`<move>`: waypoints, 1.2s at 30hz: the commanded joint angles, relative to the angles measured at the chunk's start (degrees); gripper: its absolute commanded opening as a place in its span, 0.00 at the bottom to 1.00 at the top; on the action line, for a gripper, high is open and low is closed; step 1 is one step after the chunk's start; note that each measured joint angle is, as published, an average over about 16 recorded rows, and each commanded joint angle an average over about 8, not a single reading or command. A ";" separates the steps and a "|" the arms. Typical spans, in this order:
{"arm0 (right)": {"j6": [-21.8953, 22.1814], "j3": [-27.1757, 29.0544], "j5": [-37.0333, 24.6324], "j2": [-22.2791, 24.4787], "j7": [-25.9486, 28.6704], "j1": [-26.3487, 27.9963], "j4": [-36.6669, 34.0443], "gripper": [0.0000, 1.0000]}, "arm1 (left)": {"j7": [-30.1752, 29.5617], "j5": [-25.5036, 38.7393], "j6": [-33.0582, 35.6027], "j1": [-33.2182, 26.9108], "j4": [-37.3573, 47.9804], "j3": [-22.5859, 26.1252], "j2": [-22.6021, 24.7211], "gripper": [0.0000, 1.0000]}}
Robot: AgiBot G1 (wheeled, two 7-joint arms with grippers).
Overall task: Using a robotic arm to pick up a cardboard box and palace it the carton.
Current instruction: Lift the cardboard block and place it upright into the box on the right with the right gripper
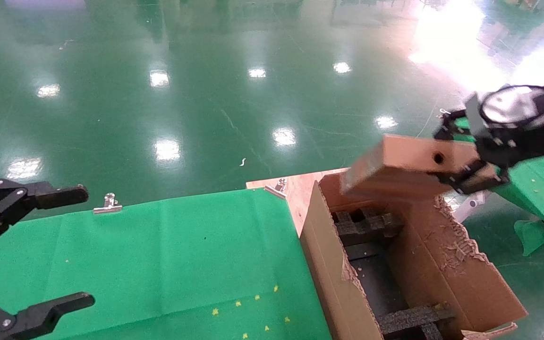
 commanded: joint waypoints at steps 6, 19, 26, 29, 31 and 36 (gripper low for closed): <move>0.10 -7.40 0.03 4.14 1.99 3.74 1.78 0.00 | 0.01 -0.01 -0.01 0.00 0.00 0.03 -0.01 1.00; 0.90 -10.47 1.22 4.97 3.57 4.50 1.80 0.00 | 0.02 -0.03 -0.03 0.00 0.03 0.05 -0.01 1.00; 2.13 -11.78 5.26 7.30 12.97 1.89 0.27 0.00 | 0.04 -0.04 -0.02 -0.01 0.05 0.08 -0.01 1.00; 2.89 -12.54 5.51 8.31 17.72 1.22 0.06 0.00 | 0.05 -0.05 -0.02 -0.02 0.06 0.09 -0.02 1.00; 3.62 -13.05 5.11 8.91 20.83 1.01 0.23 0.00 | 0.06 -0.05 -0.02 -0.02 0.06 0.10 -0.02 1.00; 6.78 -14.07 3.95 10.73 30.54 0.61 1.32 0.00 | 0.06 -0.06 -0.02 -0.03 0.07 0.12 -0.02 1.00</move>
